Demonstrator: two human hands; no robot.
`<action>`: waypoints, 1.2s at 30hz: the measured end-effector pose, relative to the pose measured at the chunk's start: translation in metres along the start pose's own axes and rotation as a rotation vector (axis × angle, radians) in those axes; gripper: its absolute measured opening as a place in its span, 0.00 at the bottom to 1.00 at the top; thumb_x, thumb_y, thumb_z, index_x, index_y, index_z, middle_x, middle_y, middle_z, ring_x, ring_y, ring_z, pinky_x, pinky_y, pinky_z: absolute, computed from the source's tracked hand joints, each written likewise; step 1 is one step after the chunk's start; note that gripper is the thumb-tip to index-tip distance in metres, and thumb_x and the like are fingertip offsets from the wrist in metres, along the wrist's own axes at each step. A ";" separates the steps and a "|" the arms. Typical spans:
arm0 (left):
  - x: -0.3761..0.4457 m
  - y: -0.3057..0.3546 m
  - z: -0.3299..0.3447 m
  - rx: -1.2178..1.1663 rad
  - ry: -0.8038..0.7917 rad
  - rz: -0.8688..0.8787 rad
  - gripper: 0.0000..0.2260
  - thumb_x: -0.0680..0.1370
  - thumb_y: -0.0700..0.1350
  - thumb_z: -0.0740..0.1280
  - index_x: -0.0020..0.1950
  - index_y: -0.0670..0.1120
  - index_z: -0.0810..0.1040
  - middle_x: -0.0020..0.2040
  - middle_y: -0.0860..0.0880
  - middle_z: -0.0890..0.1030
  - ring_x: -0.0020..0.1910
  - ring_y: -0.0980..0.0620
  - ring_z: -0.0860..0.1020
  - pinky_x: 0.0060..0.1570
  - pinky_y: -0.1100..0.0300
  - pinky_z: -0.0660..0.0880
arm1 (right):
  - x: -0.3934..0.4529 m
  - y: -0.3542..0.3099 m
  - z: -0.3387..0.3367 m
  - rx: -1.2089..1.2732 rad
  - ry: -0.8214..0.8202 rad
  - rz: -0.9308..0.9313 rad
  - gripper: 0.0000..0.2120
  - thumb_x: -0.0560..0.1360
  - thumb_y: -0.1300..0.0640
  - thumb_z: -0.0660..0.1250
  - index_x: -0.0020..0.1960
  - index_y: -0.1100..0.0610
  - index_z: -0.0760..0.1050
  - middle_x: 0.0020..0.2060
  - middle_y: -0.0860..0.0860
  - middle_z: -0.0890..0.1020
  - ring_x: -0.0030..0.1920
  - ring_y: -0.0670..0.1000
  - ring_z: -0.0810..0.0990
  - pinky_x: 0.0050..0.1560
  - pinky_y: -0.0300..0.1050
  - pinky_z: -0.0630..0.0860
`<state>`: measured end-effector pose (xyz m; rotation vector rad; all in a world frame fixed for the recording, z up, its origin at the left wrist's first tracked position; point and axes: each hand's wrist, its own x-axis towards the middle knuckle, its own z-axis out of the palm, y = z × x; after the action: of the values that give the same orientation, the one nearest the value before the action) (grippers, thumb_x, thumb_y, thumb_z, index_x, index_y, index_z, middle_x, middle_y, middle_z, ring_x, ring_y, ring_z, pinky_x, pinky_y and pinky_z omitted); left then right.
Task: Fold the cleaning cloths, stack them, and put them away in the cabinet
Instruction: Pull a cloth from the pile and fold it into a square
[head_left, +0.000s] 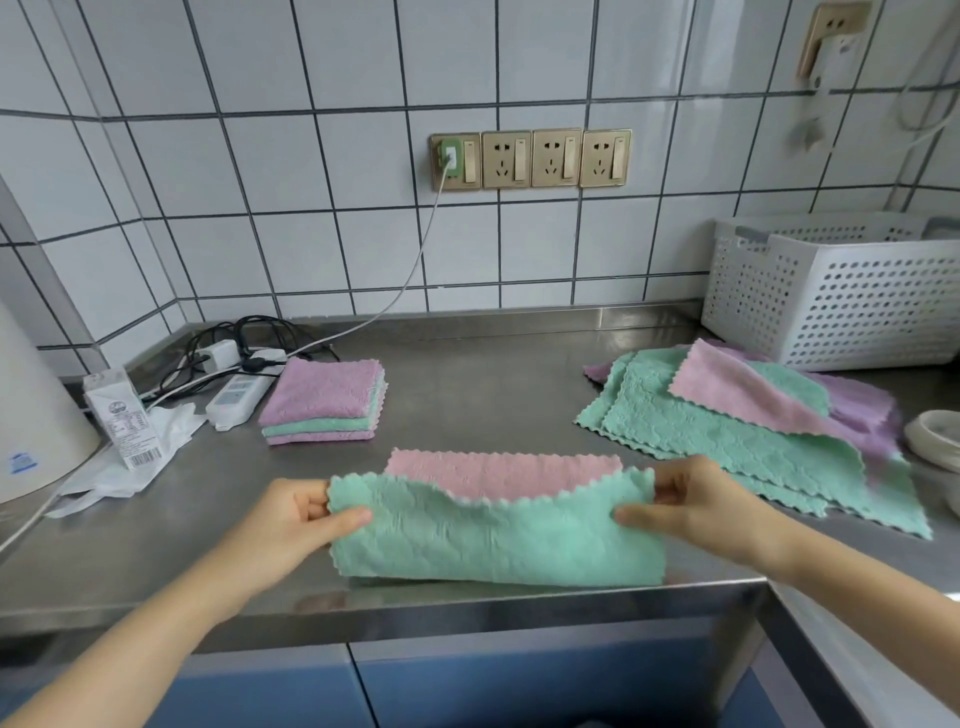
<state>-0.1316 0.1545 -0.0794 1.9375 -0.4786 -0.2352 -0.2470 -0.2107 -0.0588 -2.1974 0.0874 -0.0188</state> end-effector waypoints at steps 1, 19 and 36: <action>0.007 0.001 0.004 -0.051 0.076 -0.037 0.03 0.74 0.42 0.72 0.44 0.44 0.85 0.41 0.46 0.86 0.39 0.52 0.82 0.41 0.61 0.77 | 0.009 -0.001 0.000 0.047 0.046 0.020 0.15 0.70 0.54 0.74 0.33 0.63 0.75 0.27 0.53 0.77 0.27 0.51 0.73 0.31 0.40 0.71; 0.104 -0.033 0.039 0.413 0.408 -0.079 0.08 0.74 0.44 0.70 0.37 0.42 0.77 0.27 0.52 0.74 0.31 0.52 0.71 0.33 0.61 0.65 | 0.084 0.044 0.023 0.100 0.359 0.363 0.16 0.71 0.62 0.68 0.30 0.58 0.64 0.23 0.53 0.65 0.23 0.51 0.66 0.27 0.41 0.64; 0.022 0.021 0.082 0.682 -0.168 0.372 0.23 0.79 0.56 0.59 0.73 0.57 0.62 0.75 0.63 0.55 0.75 0.64 0.45 0.74 0.62 0.45 | 0.023 -0.008 0.054 -0.613 0.240 -0.295 0.13 0.78 0.55 0.59 0.61 0.55 0.75 0.58 0.49 0.76 0.51 0.51 0.77 0.54 0.43 0.75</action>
<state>-0.1475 0.0700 -0.0921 2.4381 -1.1288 0.0171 -0.2215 -0.1636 -0.0849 -2.7926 -0.1144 -0.4788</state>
